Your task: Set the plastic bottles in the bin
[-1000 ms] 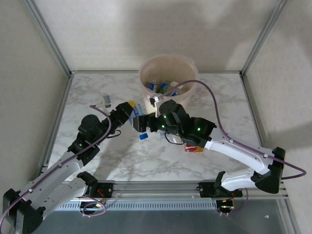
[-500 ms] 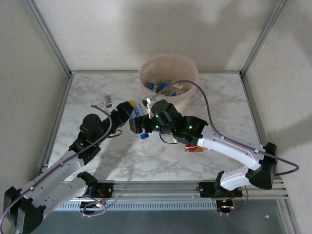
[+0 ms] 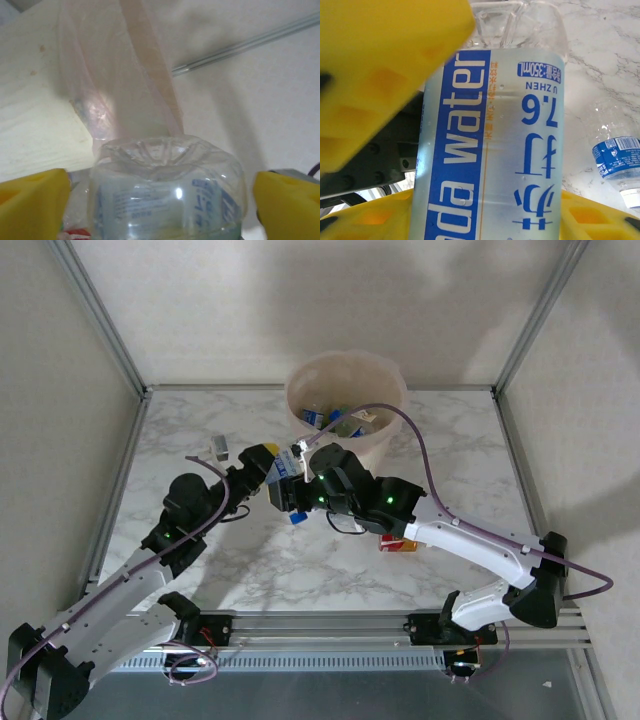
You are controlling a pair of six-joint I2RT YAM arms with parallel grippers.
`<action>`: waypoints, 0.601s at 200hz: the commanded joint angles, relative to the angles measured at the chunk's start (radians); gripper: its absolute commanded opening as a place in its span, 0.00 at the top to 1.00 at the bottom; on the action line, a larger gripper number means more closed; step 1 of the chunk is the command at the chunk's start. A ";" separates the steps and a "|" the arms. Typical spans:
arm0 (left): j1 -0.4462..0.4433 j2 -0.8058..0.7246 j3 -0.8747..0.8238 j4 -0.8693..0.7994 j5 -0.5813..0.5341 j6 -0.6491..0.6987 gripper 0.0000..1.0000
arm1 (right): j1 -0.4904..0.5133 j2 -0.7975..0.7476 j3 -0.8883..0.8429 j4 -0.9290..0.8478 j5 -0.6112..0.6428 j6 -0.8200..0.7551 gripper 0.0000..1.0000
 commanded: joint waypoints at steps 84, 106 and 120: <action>0.129 -0.004 0.214 -0.514 -0.234 0.127 0.02 | -0.191 0.055 0.399 -0.172 0.185 -0.115 0.47; 0.129 -0.004 0.150 -0.485 -0.196 0.105 0.06 | -0.307 0.129 0.485 -0.195 0.145 -0.138 0.47; 0.129 -0.002 0.129 -0.485 -0.186 0.103 0.06 | -0.366 0.177 0.532 -0.201 0.126 -0.155 0.47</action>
